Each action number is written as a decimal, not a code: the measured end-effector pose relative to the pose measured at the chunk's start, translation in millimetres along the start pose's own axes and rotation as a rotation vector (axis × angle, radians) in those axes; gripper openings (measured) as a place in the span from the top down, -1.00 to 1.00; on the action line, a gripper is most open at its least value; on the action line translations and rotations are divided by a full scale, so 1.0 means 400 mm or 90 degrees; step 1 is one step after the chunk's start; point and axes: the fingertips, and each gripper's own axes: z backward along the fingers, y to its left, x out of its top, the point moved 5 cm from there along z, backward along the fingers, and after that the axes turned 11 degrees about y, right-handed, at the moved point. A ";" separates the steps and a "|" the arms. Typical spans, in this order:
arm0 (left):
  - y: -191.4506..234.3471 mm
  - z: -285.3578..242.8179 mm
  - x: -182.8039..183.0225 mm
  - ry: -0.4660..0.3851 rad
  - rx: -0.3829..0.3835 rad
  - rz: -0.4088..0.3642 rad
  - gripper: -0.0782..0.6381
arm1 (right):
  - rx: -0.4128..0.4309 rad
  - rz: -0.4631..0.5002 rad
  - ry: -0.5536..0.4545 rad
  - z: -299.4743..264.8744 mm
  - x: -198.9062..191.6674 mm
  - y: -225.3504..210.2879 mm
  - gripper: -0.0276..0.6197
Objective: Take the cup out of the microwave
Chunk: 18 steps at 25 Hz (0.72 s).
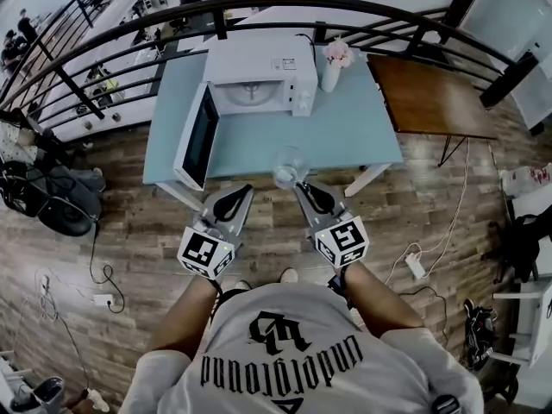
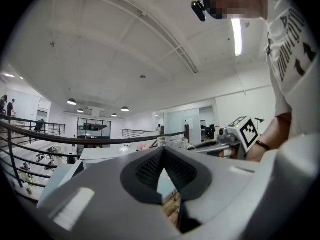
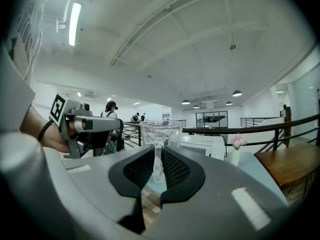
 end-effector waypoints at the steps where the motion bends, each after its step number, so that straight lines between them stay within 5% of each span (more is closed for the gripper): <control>1: -0.001 0.012 -0.003 0.001 -0.003 -0.001 0.64 | -0.003 -0.001 -0.001 0.005 0.002 0.010 0.81; 18: 0.054 0.290 -0.042 -0.005 -0.077 -0.018 0.64 | -0.049 -0.005 -0.008 0.041 0.022 0.305 0.81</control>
